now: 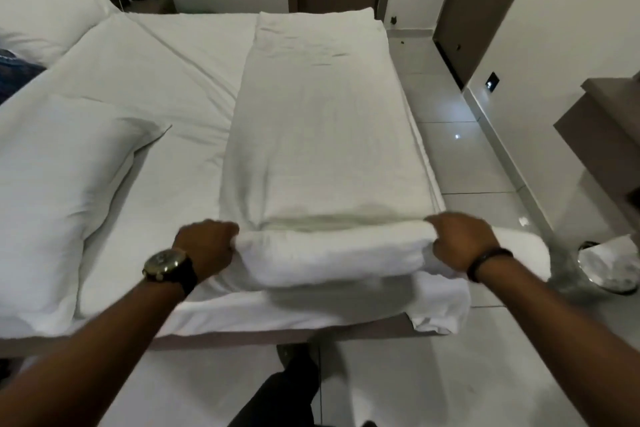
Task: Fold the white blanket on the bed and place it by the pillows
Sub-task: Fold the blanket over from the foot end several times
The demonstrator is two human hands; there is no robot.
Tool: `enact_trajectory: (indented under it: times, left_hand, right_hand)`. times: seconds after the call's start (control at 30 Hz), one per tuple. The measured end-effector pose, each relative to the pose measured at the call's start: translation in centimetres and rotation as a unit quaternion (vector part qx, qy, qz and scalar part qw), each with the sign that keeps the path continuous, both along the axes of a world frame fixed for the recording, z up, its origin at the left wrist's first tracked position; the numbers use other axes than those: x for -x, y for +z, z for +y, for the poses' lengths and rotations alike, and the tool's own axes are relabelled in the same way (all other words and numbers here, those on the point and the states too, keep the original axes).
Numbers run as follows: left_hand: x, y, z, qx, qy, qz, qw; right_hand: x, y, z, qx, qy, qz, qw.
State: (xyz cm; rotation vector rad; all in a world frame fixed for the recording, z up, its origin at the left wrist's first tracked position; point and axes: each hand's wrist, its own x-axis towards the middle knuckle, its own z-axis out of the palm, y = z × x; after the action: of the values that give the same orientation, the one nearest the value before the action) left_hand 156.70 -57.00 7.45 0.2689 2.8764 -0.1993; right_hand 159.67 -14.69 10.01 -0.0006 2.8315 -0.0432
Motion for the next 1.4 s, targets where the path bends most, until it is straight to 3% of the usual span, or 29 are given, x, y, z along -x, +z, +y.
enact_trajectory:
  times: [0.23, 0.47, 0.83, 1.0, 1.23, 1.33, 1.4]
  left_hand:
    - [20.8, 3.3, -0.6, -0.046, -0.039, 0.139, 0.988]
    - [31.7, 0.3, 1.3, 0.002, -0.024, 0.119, 0.993]
    - [39.7, -4.9, 1.3, -0.004, -0.016, 0.101, 0.995]
    - [40.3, -10.5, 1.1, -0.116, -0.082, 0.173, 0.975]
    - [35.6, -18.9, 9.3, -0.133, -0.156, 0.032, 0.978]
    - [35.3, -21.6, 9.9, -0.106, -0.134, -0.008, 0.985]
    - [36.6, -23.0, 7.1, -0.064, -0.056, -0.021, 0.996]
  right_hand:
    - [18.3, 2.4, -2.2, -0.102, -0.079, 0.15, 0.98]
    - [27.6, -0.2, -2.0, -0.132, -0.106, 0.14, 0.976]
    - [36.8, -5.8, -0.1, -0.124, -0.091, 0.172, 0.973]
    - [38.8, -12.8, -1.4, 0.015, -0.119, 0.157, 0.98]
    - [37.5, -20.6, -10.0, 0.096, 0.032, 0.079, 0.992]
    - [38.1, -23.3, -8.2, 0.03, 0.065, 0.034, 0.997]
    - [38.1, -24.8, -3.1, -0.024, 0.011, 0.031, 0.999]
